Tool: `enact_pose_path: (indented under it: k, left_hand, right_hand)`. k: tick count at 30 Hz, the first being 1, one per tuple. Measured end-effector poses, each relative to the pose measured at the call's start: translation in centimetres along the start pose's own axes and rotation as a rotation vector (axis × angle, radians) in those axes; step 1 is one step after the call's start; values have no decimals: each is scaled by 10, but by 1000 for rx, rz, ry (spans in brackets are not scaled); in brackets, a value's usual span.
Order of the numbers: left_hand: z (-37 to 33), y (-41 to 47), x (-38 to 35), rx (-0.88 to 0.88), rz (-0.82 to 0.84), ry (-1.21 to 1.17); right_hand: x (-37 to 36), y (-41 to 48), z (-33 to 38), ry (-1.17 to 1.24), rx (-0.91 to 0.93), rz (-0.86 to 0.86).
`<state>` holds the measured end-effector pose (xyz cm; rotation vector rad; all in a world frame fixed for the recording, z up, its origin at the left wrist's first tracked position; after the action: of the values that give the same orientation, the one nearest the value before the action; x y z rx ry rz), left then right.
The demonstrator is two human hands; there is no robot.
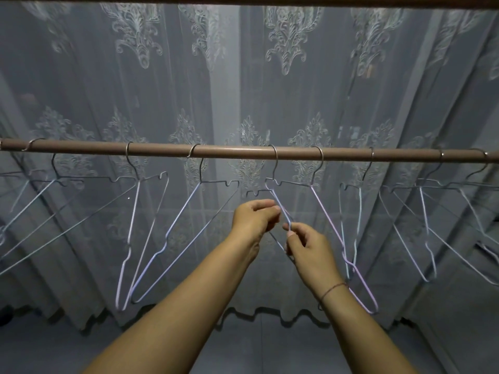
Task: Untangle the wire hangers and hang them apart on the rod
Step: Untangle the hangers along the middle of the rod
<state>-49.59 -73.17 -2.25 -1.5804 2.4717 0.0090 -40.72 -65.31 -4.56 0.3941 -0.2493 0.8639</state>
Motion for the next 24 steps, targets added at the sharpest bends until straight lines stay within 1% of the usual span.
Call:
enact_pose_path:
  k: [3,5,7,9,10,12,14,18,21,24]
  left_hand:
    - [-5,-3,13,-48,-38,21]
    - [-14,-7,26,-110,-73,56]
    - [-27,-11,42,-193,-123,98]
    - [-42,-14,63,-289,-188,121]
    - [-48,-14,74,-327,-223,131]
    - [-55,-14,95,-369,-280,164]
    - [-56,-12,111,-367,-313,186]
    - [-54,-2,135,-307,-310,235]
    - [-52,9,150,-210,-236,251]
    - [-47,18,162,-77,-137,249]
  right_hand:
    - [6,-4,3,-85,18,-53]
    - [9,-9,11,-92,58,-110]
    - [10,-18,26,-64,139,-187]
    - [7,-28,46,-21,264,-248]
    - [2,-33,55,8,321,-248]
    - [-16,-38,67,67,365,-173]
    - [-40,-38,71,105,318,-78]
    - [-96,-30,66,173,126,101]
    - [-132,-27,65,223,-6,202]
    - [-160,-25,69,299,-104,231]
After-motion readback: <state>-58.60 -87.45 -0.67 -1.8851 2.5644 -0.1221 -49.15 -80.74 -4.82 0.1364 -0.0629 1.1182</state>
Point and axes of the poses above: each hand's wrist, its own y-axis towards the middle knuckle, its own x-axis out of the back of the hand, z = x × y, the point moved 4 cm from there along y, towards the middle knuckle, and after that the axes turned 1 degree about y, right-handed, at the moved point
